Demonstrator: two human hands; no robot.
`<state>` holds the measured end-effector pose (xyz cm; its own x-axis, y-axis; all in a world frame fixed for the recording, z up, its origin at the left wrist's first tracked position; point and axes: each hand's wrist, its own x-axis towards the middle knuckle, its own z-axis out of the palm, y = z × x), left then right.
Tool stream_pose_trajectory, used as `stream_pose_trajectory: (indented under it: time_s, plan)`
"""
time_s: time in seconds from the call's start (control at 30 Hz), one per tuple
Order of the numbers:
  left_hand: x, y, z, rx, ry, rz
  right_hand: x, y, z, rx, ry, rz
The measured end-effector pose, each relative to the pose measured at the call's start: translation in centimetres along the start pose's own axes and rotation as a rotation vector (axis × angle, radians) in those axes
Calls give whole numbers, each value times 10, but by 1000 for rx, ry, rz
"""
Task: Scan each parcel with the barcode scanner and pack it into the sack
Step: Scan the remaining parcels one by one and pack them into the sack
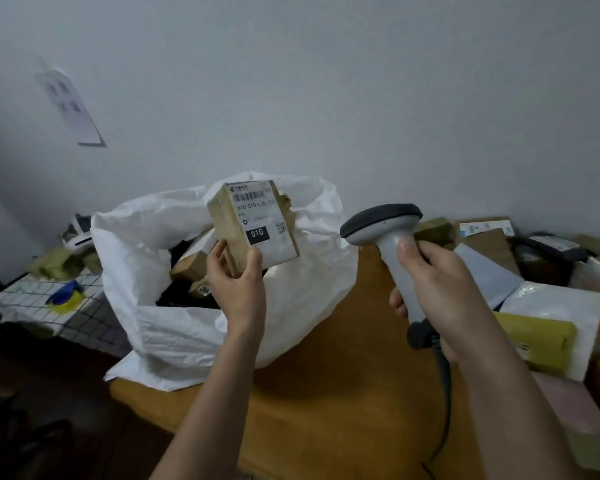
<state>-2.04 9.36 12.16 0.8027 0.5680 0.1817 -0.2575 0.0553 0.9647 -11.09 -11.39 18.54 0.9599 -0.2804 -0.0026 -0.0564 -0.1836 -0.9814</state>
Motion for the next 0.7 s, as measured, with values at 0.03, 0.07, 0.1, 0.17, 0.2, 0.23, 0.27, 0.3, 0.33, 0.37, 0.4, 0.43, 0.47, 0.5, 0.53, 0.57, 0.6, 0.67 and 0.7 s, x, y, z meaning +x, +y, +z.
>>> stream_pose_trajectory:
  time_s: [0.03, 0.07, 0.1, 0.17, 0.2, 0.23, 0.27, 0.3, 0.33, 0.37, 0.4, 0.43, 0.47, 0.5, 0.53, 0.57, 0.6, 0.67, 0.7]
  plan:
    - [9, 2, -6, 25, 29, 27, -2, -3, 6, 5, 15, -7]
    - [19, 4, -12, 62, 49, 62, -4, -5, 14, 10, 28, -12]
    - [29, 6, -19, 108, 65, 105, -7, -7, 22, 13, 35, -15]
    - [50, 9, -33, 220, 76, 188, -10, -11, 38, 21, 34, -12]
    - [60, 8, -39, 294, 66, 216, -12, -12, 47, 27, 30, -8]
    - [70, 6, -46, 405, 47, 230, -14, -13, 54, 29, 27, -3]
    - [80, 3, -52, 547, 18, 230, -15, -13, 62, 27, 25, 2]
    - [88, -1, -58, 691, -28, 223, -17, -12, 68, 22, 27, 6]
    - [95, -5, -64, 814, -85, 224, -18, -11, 75, 15, 31, 8]
    - [100, -9, -68, 908, -141, 239, -20, -9, 80, 6, 38, 12]
    - [103, -11, -70, 975, -181, 266, -21, -8, 84, -1, 50, 18]
    - [104, -12, -70, 1019, -203, 290, -21, -6, 87, -5, 65, 26]
    - [103, -13, -69, 1045, -215, 305, -22, -4, 90, -3, 81, 37]
    - [101, -13, -68, 1057, -223, 319, -22, -3, 91, 2, 96, 48]
    - [98, -13, -66, 1063, -231, 338, -23, -3, 92, 7, 110, 56]
    - [95, -13, -65, 1067, -238, 363, -23, -3, 92, 11, 125, 61]
    - [92, -14, -63, 1069, -247, 388, -22, -3, 91, 13, 138, 63]
    - [88, -15, -60, 1068, -268, 424, -21, -4, 89, 19, 158, 63]
    - [86, -16, -58, 1061, -272, 436, -20, -3, 87, 28, 163, 63]
